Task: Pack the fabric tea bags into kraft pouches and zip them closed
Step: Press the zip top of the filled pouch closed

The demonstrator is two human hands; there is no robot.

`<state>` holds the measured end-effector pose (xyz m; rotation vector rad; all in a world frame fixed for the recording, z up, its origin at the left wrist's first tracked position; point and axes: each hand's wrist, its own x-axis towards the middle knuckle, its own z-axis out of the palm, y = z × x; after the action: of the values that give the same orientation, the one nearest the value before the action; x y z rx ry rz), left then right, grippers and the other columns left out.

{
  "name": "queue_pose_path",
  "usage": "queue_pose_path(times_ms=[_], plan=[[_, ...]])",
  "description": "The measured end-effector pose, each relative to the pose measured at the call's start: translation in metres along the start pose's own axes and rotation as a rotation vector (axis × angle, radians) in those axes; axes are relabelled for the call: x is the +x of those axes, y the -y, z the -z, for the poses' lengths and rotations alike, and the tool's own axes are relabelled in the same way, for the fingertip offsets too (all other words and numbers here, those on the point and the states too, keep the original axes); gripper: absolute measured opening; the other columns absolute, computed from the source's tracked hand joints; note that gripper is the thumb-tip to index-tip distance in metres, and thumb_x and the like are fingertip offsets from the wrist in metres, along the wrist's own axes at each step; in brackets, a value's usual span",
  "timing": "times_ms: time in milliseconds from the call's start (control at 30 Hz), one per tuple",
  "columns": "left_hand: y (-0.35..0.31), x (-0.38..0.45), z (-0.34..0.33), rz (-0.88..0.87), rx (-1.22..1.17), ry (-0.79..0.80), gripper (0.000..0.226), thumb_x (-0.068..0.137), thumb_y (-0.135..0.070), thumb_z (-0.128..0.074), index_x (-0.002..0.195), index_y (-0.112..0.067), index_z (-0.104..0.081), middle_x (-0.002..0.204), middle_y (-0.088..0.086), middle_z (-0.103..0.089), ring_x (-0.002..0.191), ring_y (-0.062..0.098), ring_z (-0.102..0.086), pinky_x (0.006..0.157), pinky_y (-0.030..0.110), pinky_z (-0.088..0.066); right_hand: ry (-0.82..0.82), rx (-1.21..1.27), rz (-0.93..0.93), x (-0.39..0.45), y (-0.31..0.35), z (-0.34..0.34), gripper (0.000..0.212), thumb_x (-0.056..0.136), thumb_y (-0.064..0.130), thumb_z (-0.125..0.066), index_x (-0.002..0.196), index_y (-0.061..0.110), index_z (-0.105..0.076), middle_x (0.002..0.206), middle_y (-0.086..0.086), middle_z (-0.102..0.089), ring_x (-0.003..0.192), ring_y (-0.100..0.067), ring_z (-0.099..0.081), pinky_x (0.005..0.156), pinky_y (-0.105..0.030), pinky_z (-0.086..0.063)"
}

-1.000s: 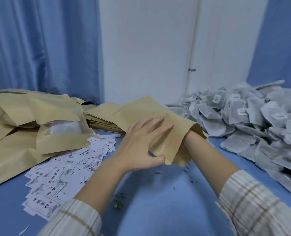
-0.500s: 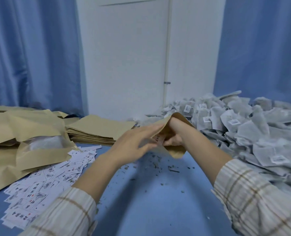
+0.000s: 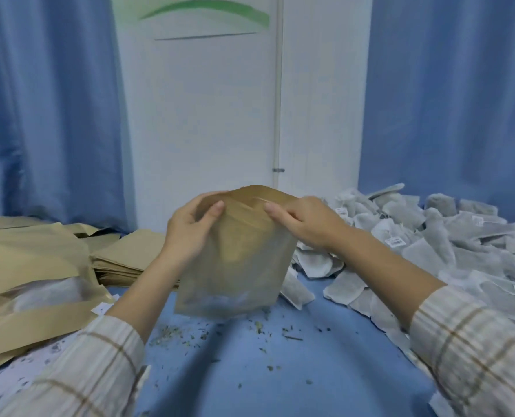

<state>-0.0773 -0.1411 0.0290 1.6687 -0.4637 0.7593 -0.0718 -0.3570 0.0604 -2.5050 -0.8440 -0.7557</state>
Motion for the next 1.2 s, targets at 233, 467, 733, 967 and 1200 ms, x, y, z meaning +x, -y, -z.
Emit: queue_pose_path(times_ms=[233,467,733,967,1200], plan=[[-0.003,0.026,0.016,0.162,-0.207,-0.189,0.017,0.088,-0.03,-0.063,0.074,-0.02,-0.064,0.064,-0.013,-0.067,0.058,0.002,-0.059,0.054,0.015,-0.048,-0.209,0.276,-0.029,0.022,-0.012,0.022,0.03,0.068,0.06,-0.067,0.084,0.035,-0.064,0.108,0.024,-0.051,0.109,0.003,-0.039,0.086,0.0,-0.028],[0.007,0.033,0.022,0.266,-0.224,-0.215,0.032,0.083,-0.03,-0.069,0.074,0.001,-0.064,0.066,-0.001,-0.065,0.062,0.012,-0.057,0.062,0.022,-0.045,-0.285,0.787,-0.217,0.019,-0.024,0.008,0.027,0.064,0.021,-0.083,0.08,0.028,-0.063,0.056,0.012,-0.065,0.06,0.002,-0.061,0.055,-0.009,-0.045],[0.006,0.031,0.016,0.308,-0.146,-0.282,0.046,0.078,-0.025,-0.075,0.081,0.017,-0.056,0.074,0.009,-0.048,0.07,0.019,-0.042,0.067,0.031,-0.031,-0.336,0.666,-0.313,0.017,-0.039,0.004,0.041,0.064,0.023,-0.084,0.087,0.036,-0.052,0.042,0.013,-0.05,0.046,0.004,-0.049,0.041,-0.008,-0.036],[-0.008,0.018,-0.015,0.247,-0.034,-0.182,0.047,0.079,-0.035,-0.073,0.079,0.01,-0.058,0.07,0.012,-0.051,0.067,0.018,-0.044,0.063,0.031,-0.031,-0.134,-0.024,-0.073,0.05,0.012,-0.007,0.026,0.092,0.04,-0.042,0.103,0.03,-0.064,0.112,0.01,-0.064,0.108,-0.013,-0.054,0.085,-0.032,-0.042],[-0.022,0.017,-0.015,0.307,-0.089,-0.139,0.045,0.09,-0.032,-0.06,0.049,-0.016,-0.049,0.053,0.002,-0.041,0.055,0.017,-0.035,0.056,0.031,-0.025,-0.516,-0.416,-0.023,0.078,0.04,-0.04,0.054,0.097,0.04,-0.043,0.057,0.008,-0.06,0.049,-0.011,-0.049,0.053,-0.03,-0.05,0.05,-0.029,-0.024]])
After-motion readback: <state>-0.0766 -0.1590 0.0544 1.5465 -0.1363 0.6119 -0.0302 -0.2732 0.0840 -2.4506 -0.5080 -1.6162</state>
